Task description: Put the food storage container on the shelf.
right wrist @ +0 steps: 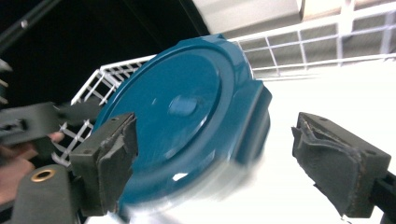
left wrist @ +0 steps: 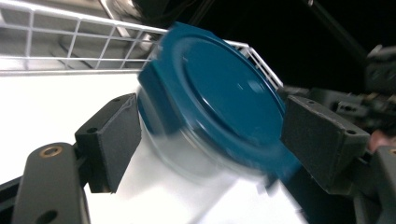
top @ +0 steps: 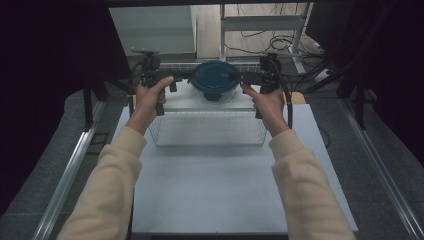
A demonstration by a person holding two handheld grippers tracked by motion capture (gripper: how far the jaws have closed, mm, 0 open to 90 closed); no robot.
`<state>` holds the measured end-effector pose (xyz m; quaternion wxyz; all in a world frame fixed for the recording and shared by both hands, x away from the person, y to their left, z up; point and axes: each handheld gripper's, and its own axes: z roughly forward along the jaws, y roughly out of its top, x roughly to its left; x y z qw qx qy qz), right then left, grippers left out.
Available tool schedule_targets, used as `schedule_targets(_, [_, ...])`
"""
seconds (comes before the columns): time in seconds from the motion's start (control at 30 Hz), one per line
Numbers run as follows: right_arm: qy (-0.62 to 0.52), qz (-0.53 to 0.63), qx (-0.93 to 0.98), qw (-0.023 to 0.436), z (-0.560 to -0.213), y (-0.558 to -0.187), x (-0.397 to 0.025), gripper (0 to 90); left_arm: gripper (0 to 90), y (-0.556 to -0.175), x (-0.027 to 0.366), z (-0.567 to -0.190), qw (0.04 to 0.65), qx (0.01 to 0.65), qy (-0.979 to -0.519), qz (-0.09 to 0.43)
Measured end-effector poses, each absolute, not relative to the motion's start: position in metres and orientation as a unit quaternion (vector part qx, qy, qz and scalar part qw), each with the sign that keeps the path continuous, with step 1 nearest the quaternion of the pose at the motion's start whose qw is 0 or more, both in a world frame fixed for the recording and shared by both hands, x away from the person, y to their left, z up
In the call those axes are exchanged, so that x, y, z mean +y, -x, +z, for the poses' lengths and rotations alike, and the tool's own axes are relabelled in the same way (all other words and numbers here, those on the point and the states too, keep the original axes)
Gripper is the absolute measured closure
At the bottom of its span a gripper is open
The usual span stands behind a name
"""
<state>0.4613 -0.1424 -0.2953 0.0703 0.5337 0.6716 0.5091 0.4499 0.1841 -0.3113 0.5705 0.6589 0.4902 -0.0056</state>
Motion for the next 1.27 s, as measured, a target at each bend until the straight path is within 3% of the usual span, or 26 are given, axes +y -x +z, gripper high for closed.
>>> schedule_targets(0.17, [-0.478,0.526,0.699,0.083,-0.295,-0.429,-0.157,13.6,18.3,-0.413,0.192,-0.309,0.58,0.466,-0.668,0.011])
schedule_targets(0.27, [-0.441,0.516,0.725,0.114,-0.299,-0.402,-0.164,13.6,17.7,-0.382,0.196,-0.315,0.575,0.45,-0.682,0.036])
schedule_targets(0.4, [-0.374,0.519,0.754,0.152,-0.319,-0.342,-0.178,13.8,17.1,-0.325,0.207,-0.353,0.563,0.438,-0.699,0.05])
schedule_targets(0.53, [-0.358,0.519,0.763,0.144,-0.347,-0.305,-0.193,14.1,17.1,-0.294,0.216,-0.388,0.557,0.449,-0.697,0.045])
schedule_targets(0.8, [-0.365,0.487,0.781,0.137,-0.405,-0.263,-0.218,14.1,17.8,-0.24,0.222,-0.454,0.52,0.46,-0.718,0.05])
schedule_targets(0.97, [-0.377,0.454,0.797,0.13,-0.443,-0.25,-0.225,14.1,18.0,-0.227,0.217,-0.467,0.493,0.458,-0.737,0.065])
schedule_targets(1.27, [-0.376,0.458,0.794,0.137,-0.45,-0.247,-0.227,14.0,17.3,-0.226,0.215,-0.466,0.493,0.461,-0.734,0.072])
